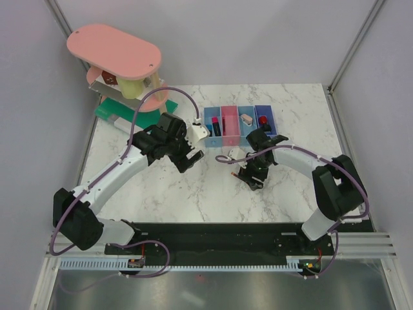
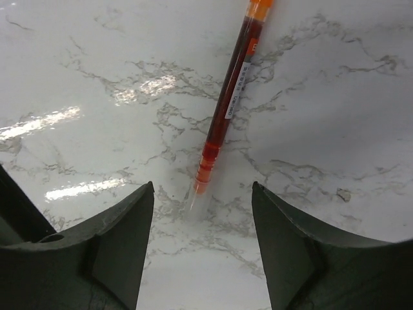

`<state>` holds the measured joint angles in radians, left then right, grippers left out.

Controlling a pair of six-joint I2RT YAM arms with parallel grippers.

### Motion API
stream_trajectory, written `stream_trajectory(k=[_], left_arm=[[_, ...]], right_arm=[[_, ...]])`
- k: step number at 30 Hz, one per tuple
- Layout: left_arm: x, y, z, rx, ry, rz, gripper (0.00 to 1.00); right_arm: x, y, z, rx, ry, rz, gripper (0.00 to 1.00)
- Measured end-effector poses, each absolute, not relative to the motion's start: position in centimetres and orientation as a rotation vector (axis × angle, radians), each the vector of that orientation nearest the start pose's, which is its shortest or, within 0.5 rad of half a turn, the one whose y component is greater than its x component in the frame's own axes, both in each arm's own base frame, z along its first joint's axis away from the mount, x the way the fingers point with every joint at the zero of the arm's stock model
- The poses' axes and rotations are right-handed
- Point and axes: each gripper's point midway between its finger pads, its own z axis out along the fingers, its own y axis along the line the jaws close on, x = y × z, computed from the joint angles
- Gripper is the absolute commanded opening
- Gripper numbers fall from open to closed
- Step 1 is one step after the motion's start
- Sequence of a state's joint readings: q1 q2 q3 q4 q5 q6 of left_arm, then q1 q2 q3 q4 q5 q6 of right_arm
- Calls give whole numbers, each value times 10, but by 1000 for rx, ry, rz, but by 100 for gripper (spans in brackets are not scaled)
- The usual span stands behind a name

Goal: Sort the stationery into containers
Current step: Pick up the pen from the center of the board.

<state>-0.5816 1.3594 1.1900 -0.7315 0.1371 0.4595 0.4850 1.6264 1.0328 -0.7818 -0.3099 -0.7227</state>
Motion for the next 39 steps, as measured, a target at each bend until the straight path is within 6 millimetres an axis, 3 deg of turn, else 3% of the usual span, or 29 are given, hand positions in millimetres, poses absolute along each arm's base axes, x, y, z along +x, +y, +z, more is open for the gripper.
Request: stream_trajectory(k=[3, 5, 8, 12, 22, 26, 28, 31, 39], left_arm=[[283, -192, 173, 1274, 2109, -220, 100], [283, -191, 173, 1272, 2110, -219, 100], [284, -190, 173, 1268, 2112, -218, 100], [286, -190, 176, 1263, 2107, -216, 100], [291, -190, 191, 1259, 2079, -194, 100], [294, -188, 204, 1247, 2053, -176, 100], [293, -187, 210, 1241, 2041, -170, 100], [291, -184, 217, 1237, 2025, -165, 100], [288, -181, 226, 1246, 2013, -156, 100]], right_arm=[[242, 154, 17, -1683, 2400, 383, 68], [247, 156, 17, -1667, 2393, 364, 67], [255, 156, 16, -1640, 2390, 328, 54], [267, 158, 14, -1604, 2386, 287, 1], [269, 161, 14, -1566, 2416, 239, 0], [258, 170, 19, -1564, 2448, 276, 0], [254, 179, 29, -1551, 2465, 321, 0], [266, 199, 57, -1486, 2438, 388, 0], [331, 256, 153, -1179, 2267, 599, 0]])
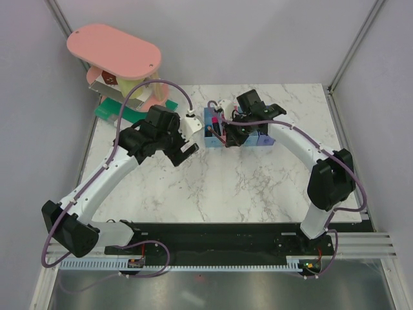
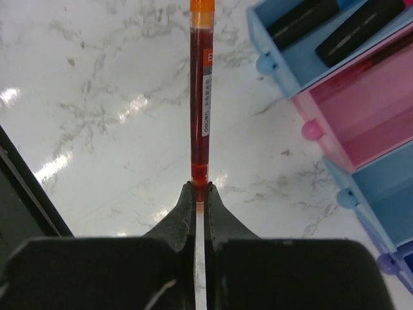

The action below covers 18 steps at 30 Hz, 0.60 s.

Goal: Sort the stationery into containers
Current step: Pick up the pen from the center of the board, then place the pen in the storage box.

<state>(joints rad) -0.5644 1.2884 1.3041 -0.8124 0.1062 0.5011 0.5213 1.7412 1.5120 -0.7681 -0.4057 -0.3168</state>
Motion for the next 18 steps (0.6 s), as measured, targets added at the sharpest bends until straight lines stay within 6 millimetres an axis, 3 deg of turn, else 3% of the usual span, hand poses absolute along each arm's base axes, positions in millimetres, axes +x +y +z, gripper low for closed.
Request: stream_trajectory(k=[4, 13, 18], left_arm=[[286, -179, 228, 1260, 2012, -152, 100], [288, -180, 240, 1262, 1985, -145, 100], [287, -179, 242, 1262, 1981, -144, 100]], right_arm=[[367, 269, 166, -1021, 2254, 691, 0], [436, 279, 141, -735, 2298, 802, 0], [469, 267, 138, -610, 2284, 815, 0]])
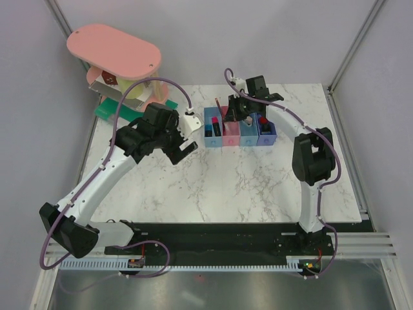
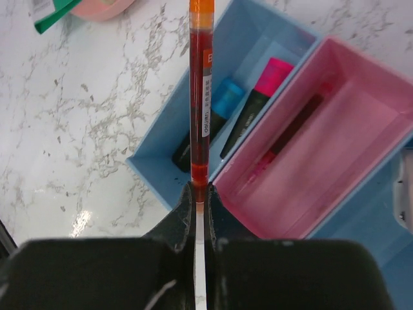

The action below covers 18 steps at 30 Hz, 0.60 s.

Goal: Sort the stationery into containers
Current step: Place the pen in the storage box.

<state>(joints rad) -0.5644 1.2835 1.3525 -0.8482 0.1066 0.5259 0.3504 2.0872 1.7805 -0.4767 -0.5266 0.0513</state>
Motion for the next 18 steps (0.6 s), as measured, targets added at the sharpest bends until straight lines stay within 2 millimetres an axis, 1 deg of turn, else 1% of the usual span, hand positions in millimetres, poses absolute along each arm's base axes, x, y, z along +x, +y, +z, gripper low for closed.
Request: stream_trajectory(k=[5, 8, 11, 16, 18], left_arm=[[286, -179, 242, 1262, 1980, -144, 100], [286, -179, 243, 1262, 1978, -144, 100], [287, -179, 248, 1257, 1970, -144, 100], [289, -181, 255, 1250, 1954, -145, 100], [289, -181, 255, 1251, 1951, -145, 100]], right_arm=[[491, 247, 144, -522, 2253, 795, 0], [496, 240, 143, -505, 2243, 783, 0], [493, 239, 133, -502, 2256, 782, 0], [483, 238, 112, -499, 2306, 780, 0], [479, 237, 106, -497, 2322, 777, 3]])
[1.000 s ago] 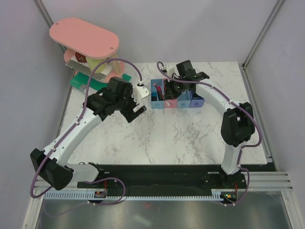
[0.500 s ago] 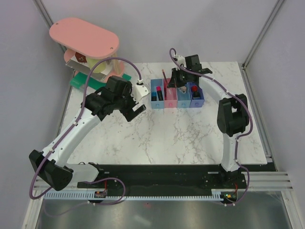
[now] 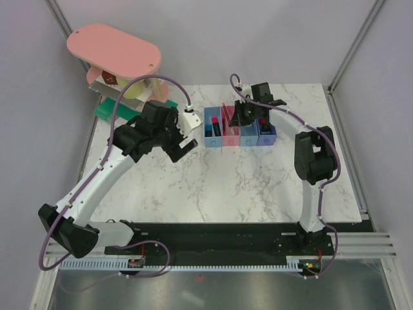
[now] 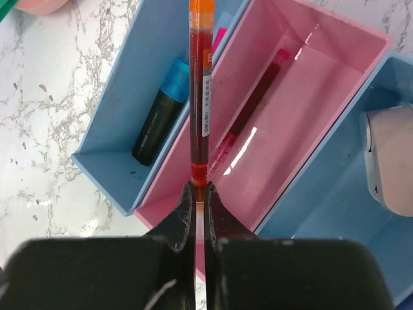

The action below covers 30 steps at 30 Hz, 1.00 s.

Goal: Sort the stationery into containers
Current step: Place the pen in the storage box.

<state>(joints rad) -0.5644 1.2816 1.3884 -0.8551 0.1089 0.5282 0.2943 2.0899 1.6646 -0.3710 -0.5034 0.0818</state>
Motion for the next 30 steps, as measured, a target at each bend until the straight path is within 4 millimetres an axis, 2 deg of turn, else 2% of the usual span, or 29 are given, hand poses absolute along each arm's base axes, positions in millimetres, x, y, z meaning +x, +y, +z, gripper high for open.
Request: stream_trajectory(k=[1, 4, 7, 13, 20, 22, 24, 26, 27, 30], left_arm=[[289, -181, 255, 1253, 1951, -144, 100], [289, -181, 255, 1256, 1949, -143, 100], [289, -181, 255, 1258, 1949, -146, 100], [288, -182, 255, 1262, 1948, -156, 100], [290, -187, 256, 1268, 1944, -173, 100], [293, -187, 253, 1269, 1954, -165, 100], [301, -187, 249, 1265, 1972, -139, 100], [311, -190, 240, 1265, 2003, -122, 100], [316, -192, 233, 1266, 2020, -117, 100], [329, -197, 209, 1266, 2098, -120, 100]], right_arm=[[479, 236, 103, -495, 2327, 772, 11], [478, 234, 98, -499, 2332, 759, 25], [477, 233, 95, -511, 2333, 749, 32], [477, 230, 93, -531, 2328, 722, 38], [477, 226, 105, -559, 2302, 687, 41], [477, 222, 115, -577, 2281, 651, 44], [480, 215, 135, -596, 2236, 585, 46], [485, 204, 161, -604, 2188, 495, 47], [488, 198, 175, -603, 2161, 450, 53], [499, 175, 212, -577, 2091, 319, 60]])
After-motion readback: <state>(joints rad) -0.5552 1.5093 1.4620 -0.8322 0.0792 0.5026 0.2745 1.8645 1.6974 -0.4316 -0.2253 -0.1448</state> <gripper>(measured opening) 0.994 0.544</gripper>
